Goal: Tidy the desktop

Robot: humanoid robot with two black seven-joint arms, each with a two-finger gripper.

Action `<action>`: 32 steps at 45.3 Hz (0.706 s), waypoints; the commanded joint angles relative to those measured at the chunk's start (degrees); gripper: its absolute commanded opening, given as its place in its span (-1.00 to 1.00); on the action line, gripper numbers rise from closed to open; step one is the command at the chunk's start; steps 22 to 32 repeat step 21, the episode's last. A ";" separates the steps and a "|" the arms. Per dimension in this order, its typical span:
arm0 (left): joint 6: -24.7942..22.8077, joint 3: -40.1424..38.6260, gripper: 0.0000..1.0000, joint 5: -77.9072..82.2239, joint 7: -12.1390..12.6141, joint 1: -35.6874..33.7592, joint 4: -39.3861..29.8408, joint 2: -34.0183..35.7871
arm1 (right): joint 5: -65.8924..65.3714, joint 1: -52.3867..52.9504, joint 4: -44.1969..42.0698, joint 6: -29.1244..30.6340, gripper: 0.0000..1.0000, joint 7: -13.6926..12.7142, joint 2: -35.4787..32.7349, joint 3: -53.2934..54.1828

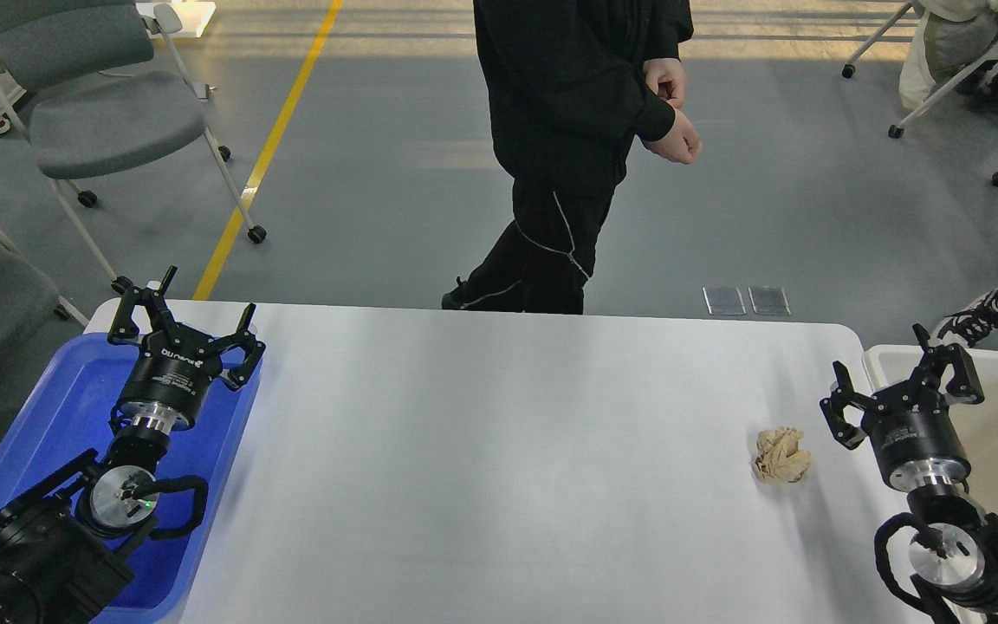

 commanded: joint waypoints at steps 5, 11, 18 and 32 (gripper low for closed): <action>0.05 0.00 1.00 0.00 -0.01 0.00 0.00 0.00 | -9.96 0.22 -0.12 4.23 1.00 2.92 1.59 1.43; 0.05 0.00 1.00 0.00 -0.01 -0.01 0.00 0.00 | -9.96 0.48 -0.82 3.88 1.00 2.92 2.56 0.47; 0.05 0.00 1.00 0.00 -0.01 -0.01 0.00 0.00 | -9.70 2.50 -2.76 3.70 1.00 3.01 2.65 -0.76; 0.05 0.09 1.00 0.00 -0.01 0.00 0.00 0.00 | -9.70 2.77 -2.85 3.44 1.00 3.01 2.74 -0.68</action>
